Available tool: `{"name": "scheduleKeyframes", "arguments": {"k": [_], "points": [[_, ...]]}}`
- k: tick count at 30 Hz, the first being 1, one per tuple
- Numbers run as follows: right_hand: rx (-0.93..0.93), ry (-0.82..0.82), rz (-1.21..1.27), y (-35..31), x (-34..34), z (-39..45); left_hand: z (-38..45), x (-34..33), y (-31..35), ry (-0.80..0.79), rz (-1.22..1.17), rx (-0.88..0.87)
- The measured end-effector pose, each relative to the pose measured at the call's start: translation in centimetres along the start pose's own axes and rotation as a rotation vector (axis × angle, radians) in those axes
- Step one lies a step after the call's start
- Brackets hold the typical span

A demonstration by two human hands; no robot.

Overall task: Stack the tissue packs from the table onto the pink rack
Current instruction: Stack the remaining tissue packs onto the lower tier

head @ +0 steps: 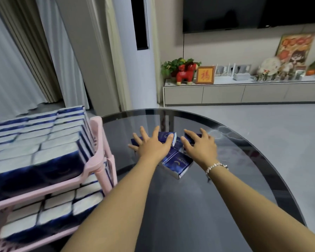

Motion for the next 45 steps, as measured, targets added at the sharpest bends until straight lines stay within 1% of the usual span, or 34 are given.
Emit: {"name": "scheduleKeyframes", "arguments": {"k": [3,6,10,15,19,23,33,39,45], "points": [[0.049,0.101,-0.069,-0.1,-0.8,0.3,2.1,-0.4,0.1,-0.055,0.046,0.029],[0.100,0.138,-0.053,0.0,-1.2,0.8,3.6,-1.0,0.1,-0.126,0.069,0.044],[0.155,0.121,-0.023,0.0,-1.3,1.2,4.2,-1.5,0.3,-0.194,0.046,-0.046],[0.172,0.045,0.033,-0.1,-1.0,0.5,2.6,-1.3,0.0,-0.209,0.029,-0.073],[0.188,0.010,0.058,-0.2,-0.4,-2.2,-0.7,-1.1,-0.3,-0.146,0.015,-0.082],[0.208,-0.009,0.095,-0.3,0.7,-6.7,-5.7,-0.7,-1.0,-0.120,0.025,-0.063],[0.275,-0.061,0.178,-0.4,3.2,-20.0,-19.8,1.1,-3.9,-0.189,0.017,-0.021],[0.357,-0.120,0.187,-3.3,2.9,-26.3,-25.9,3.0,-8.4,-0.159,0.017,0.004],[0.433,-0.152,0.161,-6.9,1.6,-29.2,-28.8,4.7,-12.3,-0.161,-0.007,0.084]]}}
Point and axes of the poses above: each hand's wrist, its own z-axis towards the middle knuckle, its own x-axis out of the back of the hand, y = z × x, the point moved 4 cm from there along z, towards the middle knuckle
